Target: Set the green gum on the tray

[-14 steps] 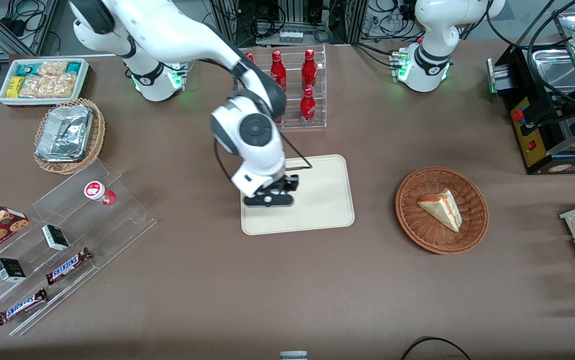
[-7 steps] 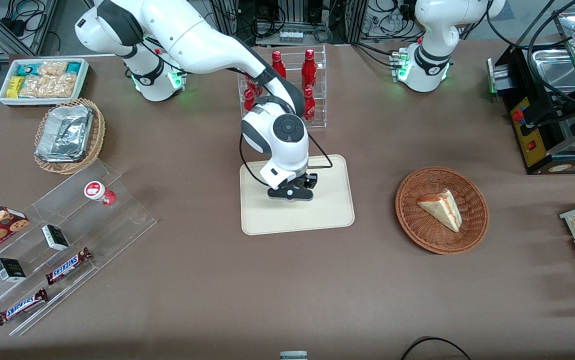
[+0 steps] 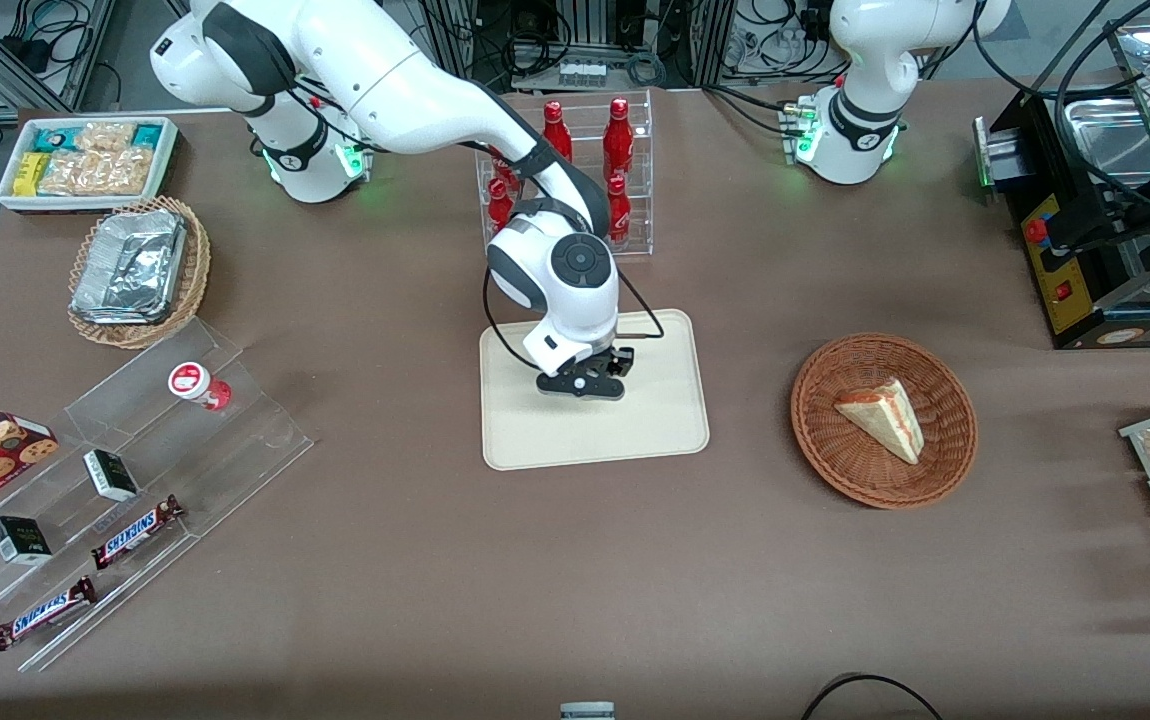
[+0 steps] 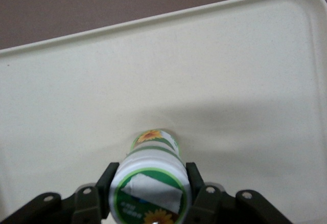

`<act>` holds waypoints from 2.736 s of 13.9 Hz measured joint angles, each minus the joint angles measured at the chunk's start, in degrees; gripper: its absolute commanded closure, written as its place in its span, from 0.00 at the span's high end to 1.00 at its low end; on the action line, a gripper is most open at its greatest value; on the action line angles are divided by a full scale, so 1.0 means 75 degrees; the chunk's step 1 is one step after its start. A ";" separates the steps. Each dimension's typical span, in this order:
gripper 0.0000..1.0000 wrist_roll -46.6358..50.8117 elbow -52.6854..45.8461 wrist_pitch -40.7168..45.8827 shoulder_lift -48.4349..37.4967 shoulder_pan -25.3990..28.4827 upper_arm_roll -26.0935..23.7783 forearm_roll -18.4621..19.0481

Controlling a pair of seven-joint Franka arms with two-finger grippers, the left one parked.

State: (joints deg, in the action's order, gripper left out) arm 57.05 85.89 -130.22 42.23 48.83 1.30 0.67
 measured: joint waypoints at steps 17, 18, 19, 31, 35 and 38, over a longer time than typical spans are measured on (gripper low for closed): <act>0.99 -0.0732 -0.0053 0.1453 -0.1428 -0.0710 0.0095 0.0000; 0.99 -0.1136 -0.0052 0.2025 -0.1850 -0.0930 0.0102 0.0000; 0.99 -0.1553 -0.0037 0.2562 -0.2245 -0.1174 0.0106 0.0000; 0.99 -0.5355 0.0444 0.5819 -0.5391 -0.4944 0.0120 -0.0078; 0.99 -0.6703 0.0467 0.5921 -0.5527 -0.6052 0.0121 -0.0083; 0.99 -0.7577 0.0472 0.5921 -0.5523 -0.6555 0.0122 -0.0114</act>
State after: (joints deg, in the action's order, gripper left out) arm 0.22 89.43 -85.81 0.80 -0.33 2.21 -0.18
